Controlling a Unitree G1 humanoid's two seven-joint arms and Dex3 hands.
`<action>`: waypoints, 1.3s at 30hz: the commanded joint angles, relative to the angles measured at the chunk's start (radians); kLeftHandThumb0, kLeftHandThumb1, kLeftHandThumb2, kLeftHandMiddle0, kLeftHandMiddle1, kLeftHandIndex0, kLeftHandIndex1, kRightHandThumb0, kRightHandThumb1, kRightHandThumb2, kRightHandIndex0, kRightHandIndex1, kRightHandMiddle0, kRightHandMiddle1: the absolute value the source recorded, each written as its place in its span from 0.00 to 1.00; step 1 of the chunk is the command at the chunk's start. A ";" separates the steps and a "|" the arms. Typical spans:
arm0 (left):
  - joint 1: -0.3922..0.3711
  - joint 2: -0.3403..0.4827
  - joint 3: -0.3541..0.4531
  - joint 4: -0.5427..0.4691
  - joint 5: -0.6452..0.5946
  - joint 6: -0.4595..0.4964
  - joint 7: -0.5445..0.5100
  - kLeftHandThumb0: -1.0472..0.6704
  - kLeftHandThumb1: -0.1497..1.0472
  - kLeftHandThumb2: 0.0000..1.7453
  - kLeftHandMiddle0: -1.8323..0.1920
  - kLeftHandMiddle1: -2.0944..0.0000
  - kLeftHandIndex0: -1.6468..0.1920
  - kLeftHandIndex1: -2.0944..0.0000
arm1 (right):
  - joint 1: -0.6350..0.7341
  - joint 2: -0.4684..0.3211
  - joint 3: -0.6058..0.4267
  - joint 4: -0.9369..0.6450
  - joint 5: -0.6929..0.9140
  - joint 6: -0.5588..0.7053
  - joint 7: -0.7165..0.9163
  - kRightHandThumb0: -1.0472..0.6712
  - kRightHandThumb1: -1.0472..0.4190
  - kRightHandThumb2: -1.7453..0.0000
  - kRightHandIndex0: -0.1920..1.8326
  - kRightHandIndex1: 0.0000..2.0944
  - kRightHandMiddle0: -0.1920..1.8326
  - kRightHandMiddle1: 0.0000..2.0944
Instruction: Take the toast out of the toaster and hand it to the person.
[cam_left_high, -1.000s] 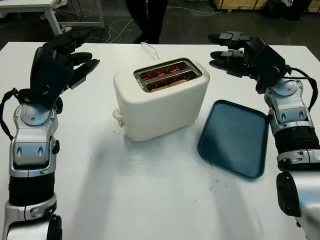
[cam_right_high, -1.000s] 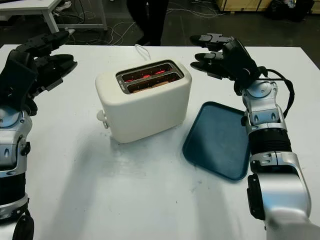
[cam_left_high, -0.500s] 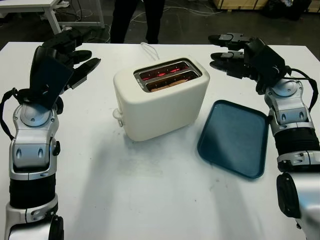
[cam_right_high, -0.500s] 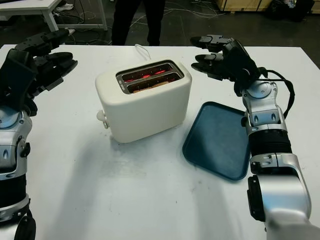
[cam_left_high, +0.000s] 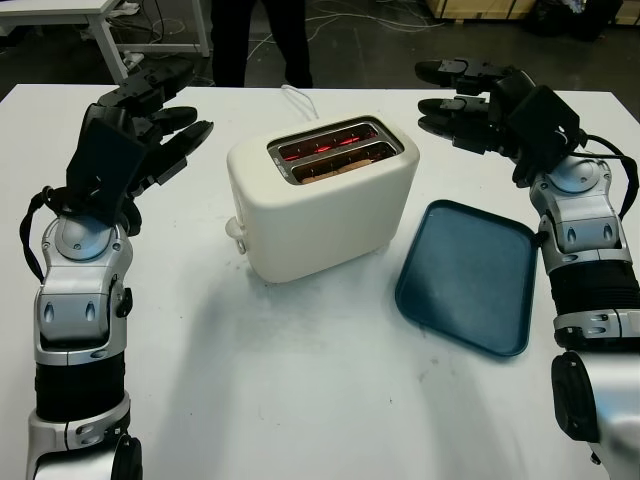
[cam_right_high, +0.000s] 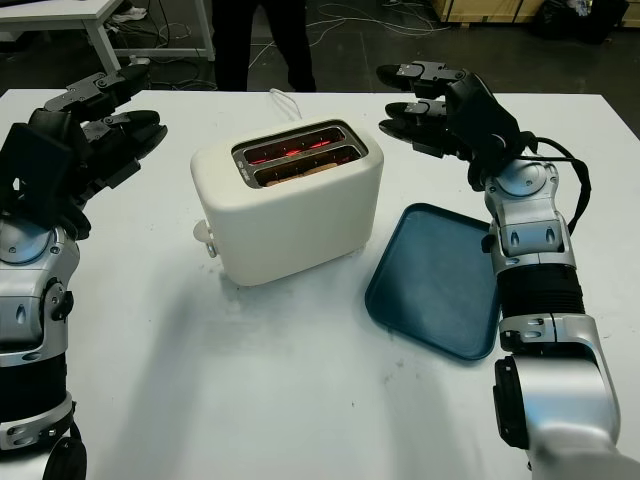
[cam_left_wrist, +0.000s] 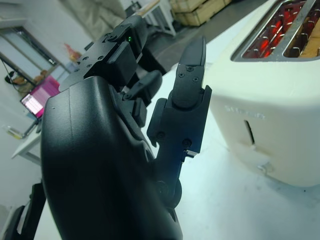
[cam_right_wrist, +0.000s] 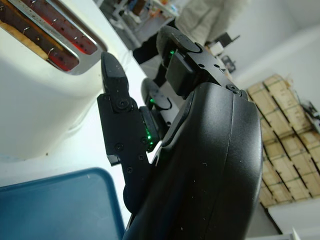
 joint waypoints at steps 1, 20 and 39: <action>0.002 -0.002 0.010 -0.016 -0.014 0.000 0.003 0.36 0.89 0.04 0.78 0.61 0.57 1.00 | 0.006 0.000 0.000 -0.001 0.002 0.017 0.000 0.46 0.09 0.93 0.42 0.01 0.40 0.00; 0.012 0.020 -0.007 0.008 0.007 -0.037 -0.007 0.41 0.89 0.05 0.79 0.58 0.58 1.00 | 0.026 -0.007 0.000 -0.023 -0.002 -0.019 0.014 0.41 0.09 0.99 0.43 0.02 0.41 0.01; 0.005 0.025 -0.003 0.001 -0.001 -0.022 -0.013 0.43 0.89 0.07 0.79 0.58 0.58 1.00 | 0.024 0.000 0.007 -0.057 0.004 0.037 0.022 0.40 0.09 0.98 0.43 0.02 0.41 0.01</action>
